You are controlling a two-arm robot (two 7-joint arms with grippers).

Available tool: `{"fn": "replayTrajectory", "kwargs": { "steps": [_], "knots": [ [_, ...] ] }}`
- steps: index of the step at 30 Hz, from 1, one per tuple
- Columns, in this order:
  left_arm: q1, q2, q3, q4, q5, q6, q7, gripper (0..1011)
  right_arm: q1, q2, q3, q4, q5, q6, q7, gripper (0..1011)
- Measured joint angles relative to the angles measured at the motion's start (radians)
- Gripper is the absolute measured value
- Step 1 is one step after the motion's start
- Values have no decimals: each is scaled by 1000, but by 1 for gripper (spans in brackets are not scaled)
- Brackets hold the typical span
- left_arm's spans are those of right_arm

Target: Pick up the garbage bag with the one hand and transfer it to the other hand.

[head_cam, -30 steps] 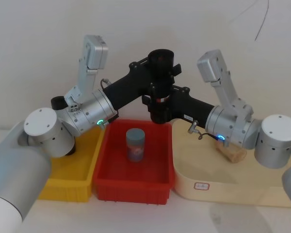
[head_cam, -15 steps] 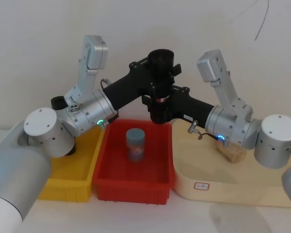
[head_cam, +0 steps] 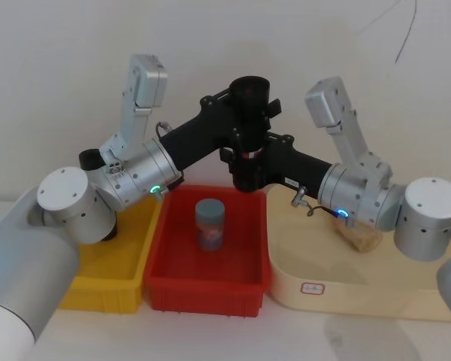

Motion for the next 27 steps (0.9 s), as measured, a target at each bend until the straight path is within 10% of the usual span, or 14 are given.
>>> {"fn": "replayTrajectory", "kwargs": {
  "steps": [17,27],
  "knots": [
    [0,0,0,0,0,0,0,989,-5,4,0,-10,-2,4,-13,528],
    [0,0,0,0,0,0,0,1001,-37,26,19,-66,-22,48,-92,528]
  ]
}}
